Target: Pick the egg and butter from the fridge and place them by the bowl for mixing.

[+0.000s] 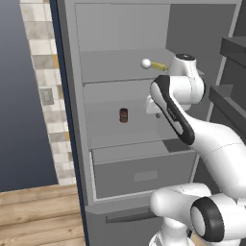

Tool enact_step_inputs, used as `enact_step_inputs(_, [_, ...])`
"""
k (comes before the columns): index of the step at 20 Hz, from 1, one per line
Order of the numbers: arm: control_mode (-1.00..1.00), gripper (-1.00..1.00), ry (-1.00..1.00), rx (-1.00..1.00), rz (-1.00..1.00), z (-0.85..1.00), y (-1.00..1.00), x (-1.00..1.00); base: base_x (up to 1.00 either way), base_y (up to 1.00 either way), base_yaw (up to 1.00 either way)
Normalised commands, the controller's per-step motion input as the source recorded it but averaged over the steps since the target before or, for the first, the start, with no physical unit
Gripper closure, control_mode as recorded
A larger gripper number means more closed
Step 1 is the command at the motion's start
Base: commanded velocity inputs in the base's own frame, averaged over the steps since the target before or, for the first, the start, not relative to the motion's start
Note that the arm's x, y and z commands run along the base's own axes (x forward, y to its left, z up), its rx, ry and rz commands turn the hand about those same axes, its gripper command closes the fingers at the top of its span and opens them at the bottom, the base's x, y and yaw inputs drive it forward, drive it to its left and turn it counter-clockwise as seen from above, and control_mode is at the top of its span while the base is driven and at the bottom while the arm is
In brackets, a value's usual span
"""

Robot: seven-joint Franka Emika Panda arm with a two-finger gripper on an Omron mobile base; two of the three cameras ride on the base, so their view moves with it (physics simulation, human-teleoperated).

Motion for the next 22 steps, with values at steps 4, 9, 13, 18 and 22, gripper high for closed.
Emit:
enact_step_inputs(4, [-1.00, -1.00, -0.19, 0.00, 0.00, 0.31, 0.00, -0.02, 0.00, 0.00, 0.00])
enact_step_inputs(9, [-1.00, -1.00, -0.42, -0.07, 0.00, 0.84, 0.00, -0.13, 0.00, 0.00, 0.00])
enact_step_inputs(13, [-1.00, -1.00, -0.32, 0.00, 0.00, 0.71, 0.00, -0.06, 0.00, 0.00, 0.00])
enact_step_inputs(18, [-1.00, -1.00, -0.13, 0.12, 0.00, 0.26, -0.14, -0.01, 0.00, 0.00, 0.00])
enact_step_inputs(22, [-1.00, -1.00, -0.22, 0.02, 0.00, 0.65, -0.13, 0.07, 0.00, 0.00, 0.00])
